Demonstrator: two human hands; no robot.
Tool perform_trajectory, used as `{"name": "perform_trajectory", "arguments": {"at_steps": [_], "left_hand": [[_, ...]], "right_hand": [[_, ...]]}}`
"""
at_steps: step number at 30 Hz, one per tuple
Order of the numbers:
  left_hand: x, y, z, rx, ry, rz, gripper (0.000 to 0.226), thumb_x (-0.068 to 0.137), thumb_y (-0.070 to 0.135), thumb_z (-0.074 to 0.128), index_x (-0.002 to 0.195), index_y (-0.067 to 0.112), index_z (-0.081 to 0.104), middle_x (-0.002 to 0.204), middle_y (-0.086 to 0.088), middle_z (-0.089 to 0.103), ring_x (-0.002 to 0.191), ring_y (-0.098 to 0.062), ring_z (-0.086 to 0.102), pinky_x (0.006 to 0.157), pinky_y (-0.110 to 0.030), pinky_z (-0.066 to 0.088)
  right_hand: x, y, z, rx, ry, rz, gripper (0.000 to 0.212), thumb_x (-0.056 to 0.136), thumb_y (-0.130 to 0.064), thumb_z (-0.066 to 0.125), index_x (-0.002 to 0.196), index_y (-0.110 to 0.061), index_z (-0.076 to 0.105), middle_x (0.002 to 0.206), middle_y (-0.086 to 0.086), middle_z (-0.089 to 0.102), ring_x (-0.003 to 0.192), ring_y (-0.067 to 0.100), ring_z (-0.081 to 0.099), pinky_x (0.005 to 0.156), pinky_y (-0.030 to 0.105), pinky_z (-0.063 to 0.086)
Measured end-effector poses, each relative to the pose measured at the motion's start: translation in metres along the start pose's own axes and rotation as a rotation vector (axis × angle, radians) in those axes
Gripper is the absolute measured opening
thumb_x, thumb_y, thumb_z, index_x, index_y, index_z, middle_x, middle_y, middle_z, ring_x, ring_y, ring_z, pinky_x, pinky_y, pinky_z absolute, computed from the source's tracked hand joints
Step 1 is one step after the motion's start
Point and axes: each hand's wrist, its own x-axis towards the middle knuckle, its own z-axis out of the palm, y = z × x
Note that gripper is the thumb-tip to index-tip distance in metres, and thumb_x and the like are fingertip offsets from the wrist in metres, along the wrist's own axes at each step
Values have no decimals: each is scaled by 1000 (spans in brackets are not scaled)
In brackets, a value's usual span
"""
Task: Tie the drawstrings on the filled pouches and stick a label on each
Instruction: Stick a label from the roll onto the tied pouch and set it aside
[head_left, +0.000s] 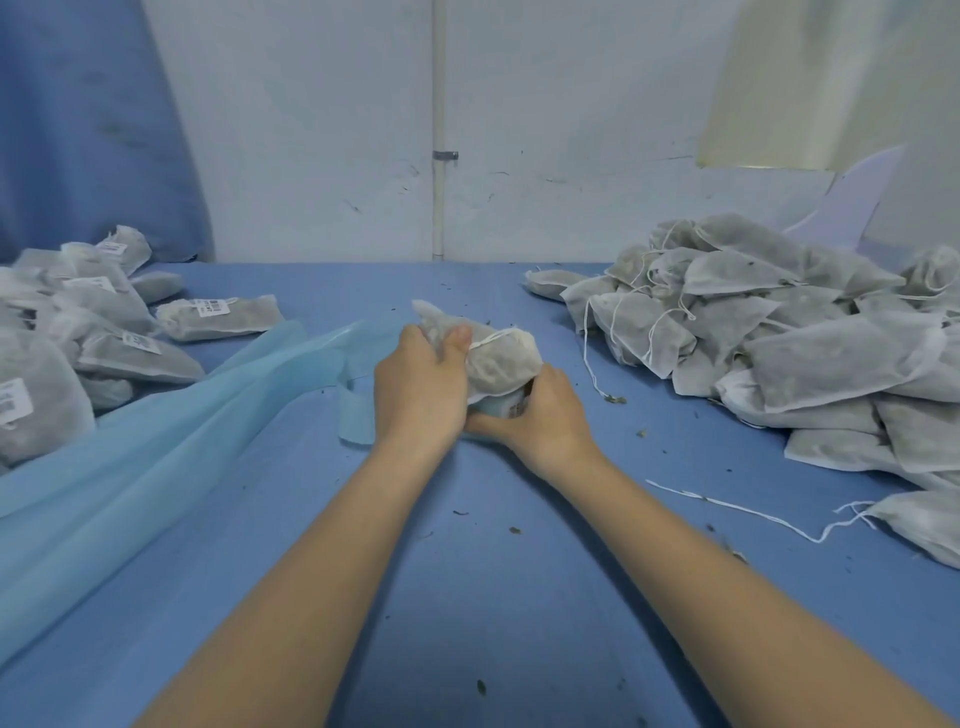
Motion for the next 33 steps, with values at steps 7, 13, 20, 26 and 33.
{"name": "perform_trajectory", "arguments": {"at_steps": [7,13,20,26,33], "left_hand": [[5,-3,1,-5,38,-34,38,97,36,46,104,0,54,100,-13,56,83,-22,40,59,-23,20],[5,-5,0,7,25,-31,38,97,37,44,102,0,54,93,-7,51,83,-22,41,59,-22,21],[5,-5,2,23,24,-35,39,97,37,43,103,0,54,92,-7,50,84,-23,41,59,-23,20],[1,-2,2,43,19,-41,32,98,38,43,93,6,47,88,-7,48,81,-24,40,59,-24,20],[-3,0,4,48,13,-27,33,98,37,42,95,5,47,88,-7,47,81,-24,39,59,-23,20]], "right_hand": [[-13,17,-25,151,-49,112,60,74,-13,80,129,-14,56,94,-17,65,70,-7,62,74,8,47],[-12,14,-19,68,71,54,23,76,-17,79,99,-16,75,86,-5,72,83,4,66,80,9,46],[-15,14,-16,33,171,87,11,76,-19,80,84,-14,75,81,0,74,78,10,68,81,19,50],[-17,14,-14,-65,200,80,21,77,-28,79,65,-27,62,64,-13,63,75,13,65,74,15,46],[-23,14,-12,-239,217,-113,19,83,-24,74,74,-10,65,61,-12,51,63,11,49,62,15,34]]}}
